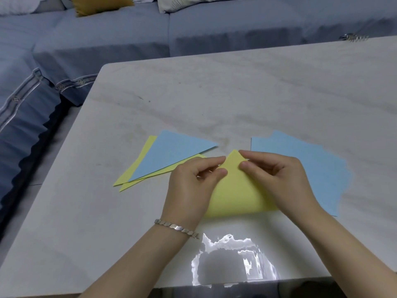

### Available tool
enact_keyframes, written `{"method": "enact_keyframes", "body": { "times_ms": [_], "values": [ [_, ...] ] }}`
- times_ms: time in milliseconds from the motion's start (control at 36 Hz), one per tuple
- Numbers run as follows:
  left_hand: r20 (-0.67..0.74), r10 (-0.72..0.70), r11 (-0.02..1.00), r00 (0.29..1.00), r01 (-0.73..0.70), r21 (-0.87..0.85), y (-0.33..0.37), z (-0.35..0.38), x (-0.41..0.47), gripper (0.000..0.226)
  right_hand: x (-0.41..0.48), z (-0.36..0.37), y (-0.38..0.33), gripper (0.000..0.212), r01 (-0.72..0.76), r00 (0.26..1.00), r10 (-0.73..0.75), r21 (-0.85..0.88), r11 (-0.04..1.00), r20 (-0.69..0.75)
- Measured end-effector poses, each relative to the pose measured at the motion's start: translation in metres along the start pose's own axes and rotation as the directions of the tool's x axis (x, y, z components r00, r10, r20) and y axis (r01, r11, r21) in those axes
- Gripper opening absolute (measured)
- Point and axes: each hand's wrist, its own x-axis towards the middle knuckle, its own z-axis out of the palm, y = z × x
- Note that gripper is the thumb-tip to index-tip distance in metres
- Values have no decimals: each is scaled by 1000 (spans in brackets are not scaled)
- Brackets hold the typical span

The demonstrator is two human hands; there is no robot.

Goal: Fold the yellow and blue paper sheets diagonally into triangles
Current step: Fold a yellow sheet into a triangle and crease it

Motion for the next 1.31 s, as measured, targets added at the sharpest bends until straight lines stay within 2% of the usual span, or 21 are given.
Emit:
{"method": "enact_keyframes", "body": {
  "times_ms": [389,750,861,917,1028,1111,1194,1250,1306],
  "values": [
    [4,24,1000,1000,-24,-10,-3,-1,3,19,2,-1,-2,31,26,1000,-26,0,1000,12],
    [48,43,999,998,-42,-30,-9,2,4,21,6,-4,-1,22,-15,999,16,-22,1000,48],
    [92,62,998,994,-61,-5,-15,5,8,21,10,-1,-1,13,-8,996,19,-118,993,91],
    [109,60,998,992,-62,10,-20,7,14,18,17,0,3,16,-6,996,24,-200,980,85],
    [139,0,993,990,-17,121,-35,13,35,17,39,7,24,14,-45,996,66,-314,948,57],
    [168,-24,950,985,-30,312,-45,19,48,28,50,15,44,11,-48,996,72,-392,919,47],
    [251,76,843,965,-196,501,-58,17,48,39,56,19,61,12,-60,996,84,-438,897,36],
    [329,146,785,933,-311,535,-64,15,41,39,57,19,69,13,-57,997,75,-462,885,22],
    [450,129,744,884,-386,545,-70,14,32,48,57,19,75,13,-61,997,75,-476,877,11]
  ]
}}
